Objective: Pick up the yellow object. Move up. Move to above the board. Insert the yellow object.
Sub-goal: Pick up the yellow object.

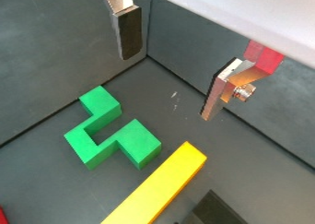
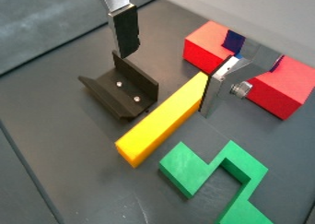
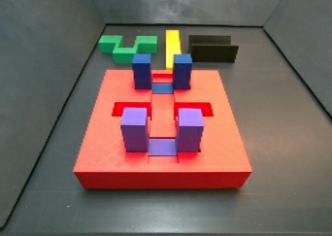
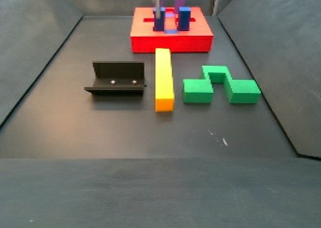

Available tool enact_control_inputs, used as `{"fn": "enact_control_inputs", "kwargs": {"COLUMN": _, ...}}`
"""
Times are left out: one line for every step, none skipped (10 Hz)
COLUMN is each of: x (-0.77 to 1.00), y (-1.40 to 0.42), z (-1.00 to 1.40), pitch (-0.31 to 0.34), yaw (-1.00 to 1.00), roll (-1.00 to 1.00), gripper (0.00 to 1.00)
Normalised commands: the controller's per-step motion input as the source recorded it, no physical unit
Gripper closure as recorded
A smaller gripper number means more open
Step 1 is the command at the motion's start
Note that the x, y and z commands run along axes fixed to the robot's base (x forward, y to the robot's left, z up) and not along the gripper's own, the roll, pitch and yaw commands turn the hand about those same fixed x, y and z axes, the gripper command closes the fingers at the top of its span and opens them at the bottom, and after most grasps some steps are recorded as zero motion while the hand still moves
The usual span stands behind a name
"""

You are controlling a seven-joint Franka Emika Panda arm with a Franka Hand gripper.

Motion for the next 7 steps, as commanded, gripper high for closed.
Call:
{"fn": "enact_control_inputs", "kwargs": {"x": 0.16, "y": -0.22, "z": -0.16, "pitch": -0.003, "yaw": 0.00, "roll": -0.02, "gripper": 0.00}}
{"fn": "enact_control_inputs", "kwargs": {"x": 0.31, "y": -0.48, "z": -0.23, "pitch": 0.000, "yaw": 0.00, "roll": 0.00, "gripper": 0.00}}
{"fn": "enact_control_inputs", "kwargs": {"x": 0.34, "y": -0.53, "z": -0.29, "pitch": 0.000, "yaw": 0.00, "roll": 0.00, "gripper": 0.00}}
{"fn": "enact_control_inputs", "kwargs": {"x": 0.37, "y": -0.52, "z": -0.30, "pitch": -0.003, "yaw": 0.00, "roll": 0.00, "gripper": 0.00}}
{"fn": "enact_control_inputs", "kwargs": {"x": 0.37, "y": -0.42, "z": -0.40, "pitch": -0.031, "yaw": 0.00, "roll": -0.01, "gripper": 0.00}}
{"fn": "enact_control_inputs", "kwargs": {"x": 0.23, "y": -0.23, "z": -0.53, "pitch": -0.056, "yaw": -0.05, "roll": 0.00, "gripper": 0.00}}
{"fn": "enact_control_inputs", "kwargs": {"x": 0.20, "y": -0.13, "z": -0.58, "pitch": -0.050, "yaw": -0.05, "roll": 0.00, "gripper": 0.00}}
